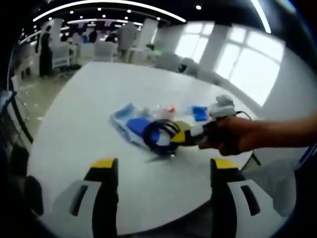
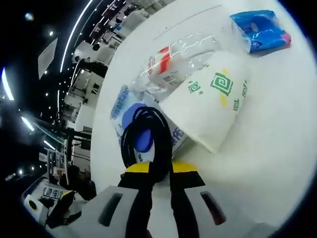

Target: Arrange the tabletop items into an orderly group along one side of the table until the central work area is clear of visible clutter.

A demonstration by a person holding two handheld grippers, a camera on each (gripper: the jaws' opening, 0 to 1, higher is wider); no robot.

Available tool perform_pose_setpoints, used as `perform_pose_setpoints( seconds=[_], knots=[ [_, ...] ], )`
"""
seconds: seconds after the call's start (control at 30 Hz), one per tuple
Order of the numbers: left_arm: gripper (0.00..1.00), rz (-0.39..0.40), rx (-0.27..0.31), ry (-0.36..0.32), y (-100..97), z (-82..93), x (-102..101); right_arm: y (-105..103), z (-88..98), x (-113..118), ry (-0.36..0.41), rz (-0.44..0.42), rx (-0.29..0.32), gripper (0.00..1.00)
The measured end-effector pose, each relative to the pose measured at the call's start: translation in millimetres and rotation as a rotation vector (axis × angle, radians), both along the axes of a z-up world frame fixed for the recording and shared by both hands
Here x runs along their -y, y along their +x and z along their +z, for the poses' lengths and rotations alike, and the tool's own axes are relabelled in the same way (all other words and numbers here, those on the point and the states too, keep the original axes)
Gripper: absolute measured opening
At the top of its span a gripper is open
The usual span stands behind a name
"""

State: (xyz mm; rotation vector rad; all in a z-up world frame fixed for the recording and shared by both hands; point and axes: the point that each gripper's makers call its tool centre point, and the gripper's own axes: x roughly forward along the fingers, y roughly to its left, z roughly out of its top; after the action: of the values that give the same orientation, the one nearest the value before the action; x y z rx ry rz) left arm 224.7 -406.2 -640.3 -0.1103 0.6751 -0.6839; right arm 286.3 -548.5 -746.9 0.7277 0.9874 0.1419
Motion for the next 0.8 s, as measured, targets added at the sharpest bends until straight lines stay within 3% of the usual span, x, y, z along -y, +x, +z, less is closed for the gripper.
perform_pose_setpoints(
  seconds=[0.8],
  knots=[
    [0.72,-0.011,-0.003,0.014,-1.2,-2.0,-1,10,52.6,13,-0.023,0.038,0.176,0.06]
  ],
)
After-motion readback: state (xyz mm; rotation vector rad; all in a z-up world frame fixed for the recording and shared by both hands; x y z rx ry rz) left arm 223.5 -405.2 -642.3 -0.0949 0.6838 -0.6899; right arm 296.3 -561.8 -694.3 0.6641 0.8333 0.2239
